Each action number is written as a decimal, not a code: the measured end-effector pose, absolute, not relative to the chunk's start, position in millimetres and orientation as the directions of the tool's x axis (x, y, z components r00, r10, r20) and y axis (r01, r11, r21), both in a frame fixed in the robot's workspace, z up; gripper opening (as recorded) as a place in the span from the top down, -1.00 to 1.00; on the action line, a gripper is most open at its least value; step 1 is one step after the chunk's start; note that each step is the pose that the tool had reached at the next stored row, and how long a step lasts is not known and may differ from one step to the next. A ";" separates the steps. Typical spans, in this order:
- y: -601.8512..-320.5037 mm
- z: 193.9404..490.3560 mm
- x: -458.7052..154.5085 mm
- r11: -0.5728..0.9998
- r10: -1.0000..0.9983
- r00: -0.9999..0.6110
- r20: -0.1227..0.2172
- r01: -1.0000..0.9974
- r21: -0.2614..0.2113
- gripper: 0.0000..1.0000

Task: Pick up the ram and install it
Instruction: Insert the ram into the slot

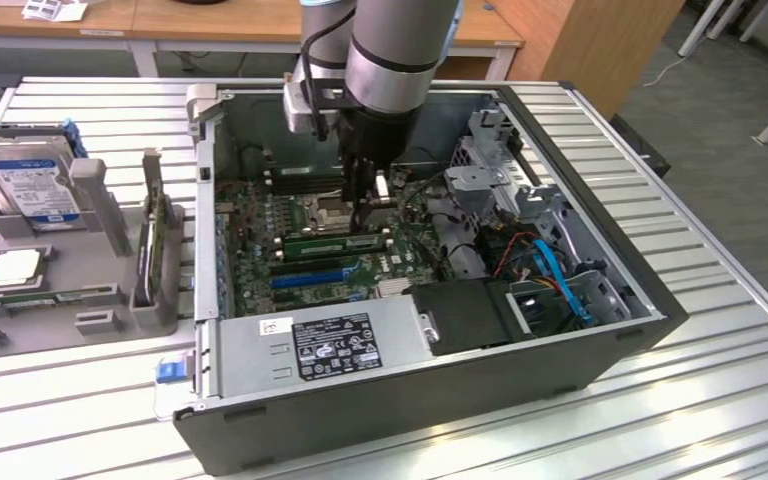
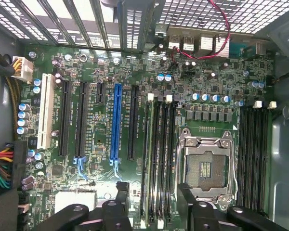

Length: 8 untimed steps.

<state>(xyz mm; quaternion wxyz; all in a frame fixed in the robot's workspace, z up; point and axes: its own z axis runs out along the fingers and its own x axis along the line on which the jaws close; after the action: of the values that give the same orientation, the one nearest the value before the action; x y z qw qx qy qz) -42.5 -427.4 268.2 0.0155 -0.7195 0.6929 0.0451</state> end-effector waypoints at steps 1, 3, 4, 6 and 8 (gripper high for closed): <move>-427.4 268.2 -42.5 -0.039 -0.996 0.036 -0.086 -0.998 0.040 -0.04; -427.4 268.2 -42.5 -0.039 -0.996 0.036 -0.086 -0.998 0.040 -0.01; -427.4 268.1 -42.5 -0.039 -0.996 0.036 -0.087 -0.998 0.040 0.11; -427.4 268.2 -42.5 -0.039 -0.996 0.036 -0.086 -0.998 0.040 0.23; -427.4 268.2 -42.5 -0.039 -0.996 0.036 -0.086 -0.998 0.040 0.47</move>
<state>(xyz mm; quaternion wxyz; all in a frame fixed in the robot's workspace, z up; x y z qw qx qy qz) -42.5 -427.4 268.2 0.0155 -0.7195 0.6929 0.0451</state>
